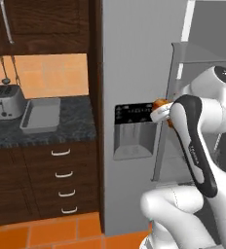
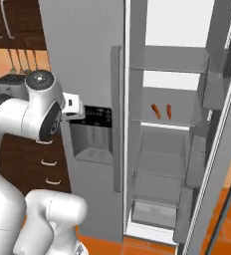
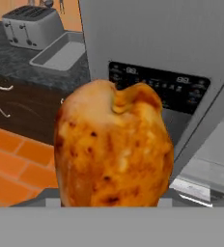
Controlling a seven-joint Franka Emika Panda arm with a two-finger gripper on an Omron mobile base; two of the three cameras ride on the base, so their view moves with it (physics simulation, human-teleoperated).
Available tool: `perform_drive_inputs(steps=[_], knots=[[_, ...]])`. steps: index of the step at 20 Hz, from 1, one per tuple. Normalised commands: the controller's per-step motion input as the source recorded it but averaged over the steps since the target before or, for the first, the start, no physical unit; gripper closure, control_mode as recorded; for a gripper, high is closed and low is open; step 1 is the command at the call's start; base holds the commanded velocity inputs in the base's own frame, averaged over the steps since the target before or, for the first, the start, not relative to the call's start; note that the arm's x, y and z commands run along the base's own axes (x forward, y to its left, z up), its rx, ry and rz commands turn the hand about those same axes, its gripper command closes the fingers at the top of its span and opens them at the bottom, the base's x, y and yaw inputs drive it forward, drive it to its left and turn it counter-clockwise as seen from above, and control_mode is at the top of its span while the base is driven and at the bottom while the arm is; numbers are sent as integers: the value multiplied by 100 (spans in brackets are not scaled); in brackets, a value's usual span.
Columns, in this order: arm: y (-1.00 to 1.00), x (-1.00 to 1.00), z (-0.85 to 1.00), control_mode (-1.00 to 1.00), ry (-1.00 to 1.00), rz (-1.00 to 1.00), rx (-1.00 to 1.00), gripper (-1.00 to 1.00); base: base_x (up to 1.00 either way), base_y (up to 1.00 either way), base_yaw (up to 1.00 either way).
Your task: Place one carrot and one chicken drumstick in each tupperware on the nearby counter, to pack two identical lunches.
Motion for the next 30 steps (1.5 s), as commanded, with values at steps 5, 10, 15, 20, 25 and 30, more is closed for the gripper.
perform_drive_inputs(steps=[5,10,15,20,25,30], knots=[[0,0,0,100,0,0,0,100,11,100,0],[0,0,0,100,0,0,0,100,16,100,-1],[0,0,0,100,0,0,0,100,61,100,-20],[0,0,0,100,0,0,0,100,52,93,-30],[-14,35,-15,-100,-1,-3,0,100,0,13,-9],[-53,100,-48,-100,0,2,0,100,0,0,0]])
